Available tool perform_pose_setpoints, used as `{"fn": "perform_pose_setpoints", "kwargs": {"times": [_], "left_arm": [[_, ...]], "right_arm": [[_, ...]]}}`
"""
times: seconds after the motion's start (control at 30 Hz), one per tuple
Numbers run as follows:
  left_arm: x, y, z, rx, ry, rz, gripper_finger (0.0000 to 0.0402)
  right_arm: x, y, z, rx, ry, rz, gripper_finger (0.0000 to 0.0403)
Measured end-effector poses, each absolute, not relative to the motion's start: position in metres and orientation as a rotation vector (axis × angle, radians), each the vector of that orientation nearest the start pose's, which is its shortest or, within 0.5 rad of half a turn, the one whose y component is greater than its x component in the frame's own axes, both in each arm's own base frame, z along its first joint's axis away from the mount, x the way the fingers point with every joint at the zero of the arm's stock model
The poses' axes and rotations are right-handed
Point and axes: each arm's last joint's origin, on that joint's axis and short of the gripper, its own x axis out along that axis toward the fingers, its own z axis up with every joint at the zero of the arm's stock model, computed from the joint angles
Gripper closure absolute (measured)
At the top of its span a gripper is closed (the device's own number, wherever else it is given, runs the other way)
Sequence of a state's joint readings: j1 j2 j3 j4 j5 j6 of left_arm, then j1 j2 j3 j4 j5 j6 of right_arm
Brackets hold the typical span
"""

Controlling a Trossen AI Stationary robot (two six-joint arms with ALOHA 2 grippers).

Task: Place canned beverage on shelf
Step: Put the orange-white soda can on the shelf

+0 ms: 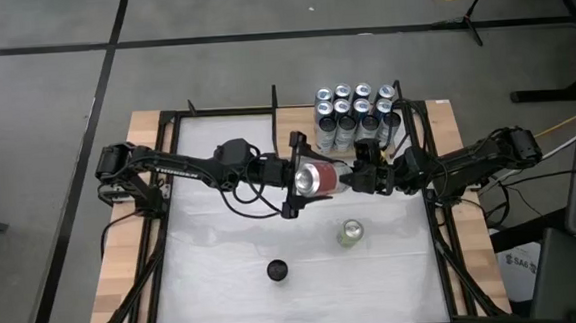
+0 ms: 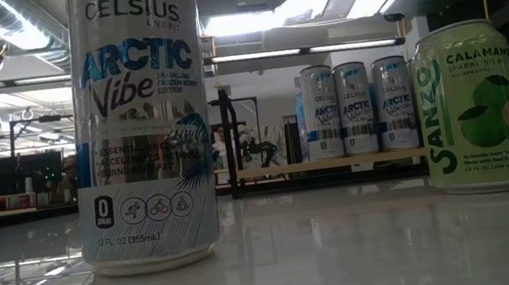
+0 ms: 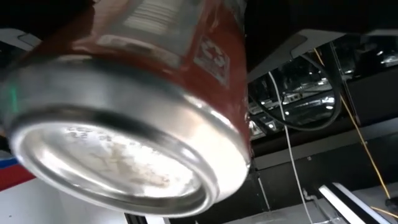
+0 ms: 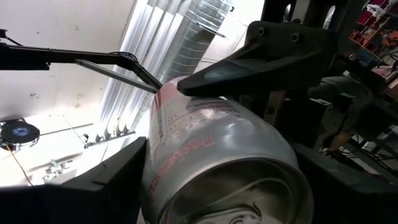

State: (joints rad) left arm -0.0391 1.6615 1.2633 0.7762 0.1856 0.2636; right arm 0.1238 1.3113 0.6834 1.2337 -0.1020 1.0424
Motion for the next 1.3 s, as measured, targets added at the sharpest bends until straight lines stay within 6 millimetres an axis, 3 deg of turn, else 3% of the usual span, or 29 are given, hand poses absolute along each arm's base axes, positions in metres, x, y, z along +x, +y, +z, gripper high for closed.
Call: {"fn": "perform_pose_setpoints", "kwargs": {"times": [0.7, 0.9, 1.3], "left_arm": [[0.3833, -0.0188, 0.359, 0.255, -0.365, -0.138, 0.0041], [0.3839, -0.0195, 0.3575, 0.123, -0.329, 0.022, 0.0013], [0.3842, -0.021, 0.3567, 0.178, -0.328, -0.041, 0.0011]], "right_arm": [[0.2632, 0.0357, 0.3176, 1.008, -0.431, 0.509, 0.0103], [0.2625, 0.0343, 0.3191, 1.016, -0.457, 0.49, 0.0101], [0.2634, 0.035, 0.3178, 0.973, -0.455, 0.472, 0.0102]]}}
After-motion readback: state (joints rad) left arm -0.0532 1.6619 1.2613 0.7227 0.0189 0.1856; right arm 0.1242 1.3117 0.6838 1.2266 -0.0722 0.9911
